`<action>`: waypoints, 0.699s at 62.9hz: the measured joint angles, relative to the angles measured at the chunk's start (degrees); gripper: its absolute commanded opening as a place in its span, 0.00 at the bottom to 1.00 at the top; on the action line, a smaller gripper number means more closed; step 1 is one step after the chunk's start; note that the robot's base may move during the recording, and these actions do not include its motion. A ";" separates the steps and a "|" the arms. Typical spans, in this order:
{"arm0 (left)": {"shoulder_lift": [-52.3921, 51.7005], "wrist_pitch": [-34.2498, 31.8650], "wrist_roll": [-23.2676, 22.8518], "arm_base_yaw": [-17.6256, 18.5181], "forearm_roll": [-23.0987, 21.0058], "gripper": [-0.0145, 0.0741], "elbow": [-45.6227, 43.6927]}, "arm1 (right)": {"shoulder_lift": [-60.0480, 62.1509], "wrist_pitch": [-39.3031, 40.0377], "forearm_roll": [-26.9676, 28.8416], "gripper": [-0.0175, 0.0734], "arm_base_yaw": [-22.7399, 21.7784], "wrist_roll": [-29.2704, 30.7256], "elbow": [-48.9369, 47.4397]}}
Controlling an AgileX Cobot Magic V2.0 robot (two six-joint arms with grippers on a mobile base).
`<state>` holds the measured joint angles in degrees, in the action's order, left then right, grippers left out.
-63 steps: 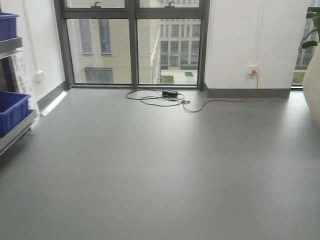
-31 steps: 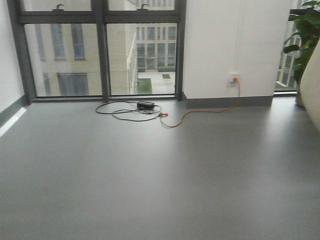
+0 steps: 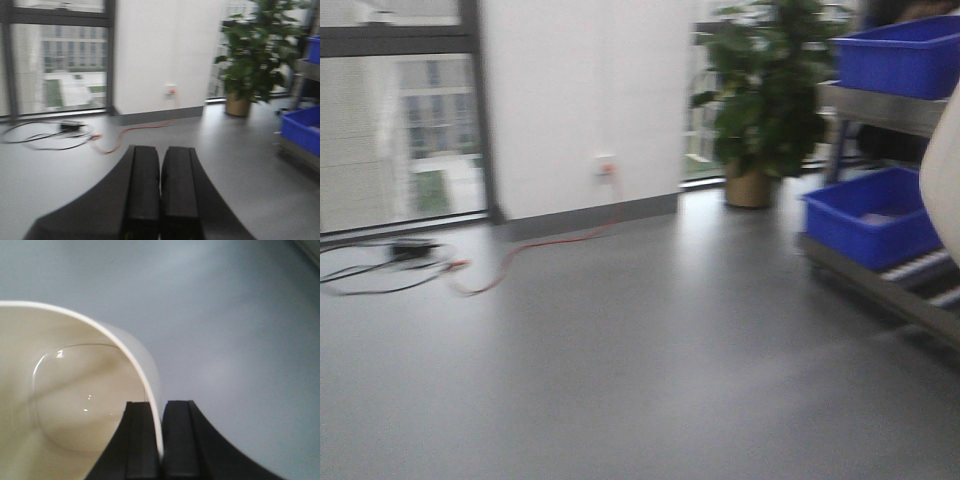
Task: Move white bin to right shelf second layer
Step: 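Drive toward the window and turn toward the blue-bin shelf rack, then drive up to the roller shelf rack holding the bin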
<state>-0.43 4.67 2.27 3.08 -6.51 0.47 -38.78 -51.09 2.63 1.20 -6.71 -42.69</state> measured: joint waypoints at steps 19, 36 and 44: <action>0.00 0.00 0.00 0.00 0.00 0.26 0.00 | 0.00 0.00 0.00 0.28 0.00 0.00 0.00; 0.00 0.00 0.00 0.00 0.00 0.26 0.00 | 0.00 0.00 0.00 0.28 0.00 0.00 0.00; 0.00 0.00 0.00 0.00 0.00 0.26 0.00 | 0.00 0.00 0.00 0.28 0.00 0.00 0.00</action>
<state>-0.43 4.67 2.27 3.08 -6.51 0.47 -38.78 -51.09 2.63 1.20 -6.71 -42.69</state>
